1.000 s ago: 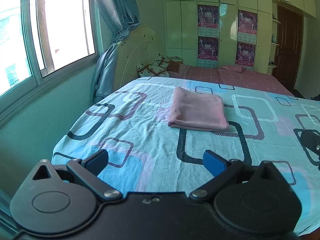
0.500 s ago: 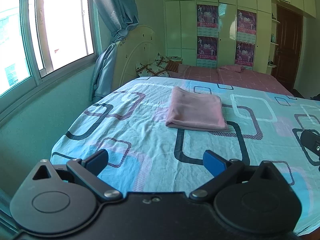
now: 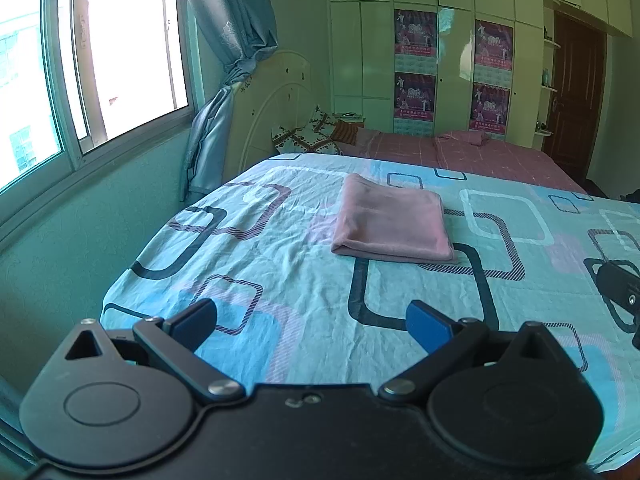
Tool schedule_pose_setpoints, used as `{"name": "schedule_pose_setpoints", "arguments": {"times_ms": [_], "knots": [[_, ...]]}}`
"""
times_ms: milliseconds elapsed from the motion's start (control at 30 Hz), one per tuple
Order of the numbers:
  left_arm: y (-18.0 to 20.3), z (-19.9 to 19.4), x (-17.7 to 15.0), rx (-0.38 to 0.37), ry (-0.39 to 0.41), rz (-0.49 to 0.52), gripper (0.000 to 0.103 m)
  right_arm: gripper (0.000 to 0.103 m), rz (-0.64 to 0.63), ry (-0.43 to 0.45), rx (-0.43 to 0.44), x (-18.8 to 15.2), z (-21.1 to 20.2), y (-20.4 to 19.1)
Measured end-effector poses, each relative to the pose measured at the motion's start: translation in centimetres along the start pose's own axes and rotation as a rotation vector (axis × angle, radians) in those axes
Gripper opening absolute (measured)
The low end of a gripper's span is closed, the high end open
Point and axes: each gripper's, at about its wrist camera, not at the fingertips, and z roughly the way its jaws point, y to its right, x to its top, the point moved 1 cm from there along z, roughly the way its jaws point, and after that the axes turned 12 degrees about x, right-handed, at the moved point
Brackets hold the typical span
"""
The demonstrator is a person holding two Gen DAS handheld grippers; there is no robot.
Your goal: Fold small clothes
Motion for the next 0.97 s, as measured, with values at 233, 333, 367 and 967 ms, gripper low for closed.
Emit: {"name": "schedule_pose_setpoints", "arguments": {"times_ms": [233,333,367,967], "knots": [[0.1,0.0,0.0,-0.002,-0.004,-0.001,0.100,0.103,-0.001,0.001,0.000,0.0,0.0,0.0],[0.2,0.0,0.0,0.000,-0.006,0.000,0.100,0.103,0.000,-0.001,-0.001,0.0,0.0,0.0],[0.2,0.0,0.1,-0.001,-0.009,0.000,0.100,0.103,0.000,-0.001,-0.001,0.0,0.0,0.0],[1.0,4.2,0.3,-0.076,0.031,-0.007,0.094,0.103,0.029,-0.048,-0.022,-0.6,2.6,1.6]]}}
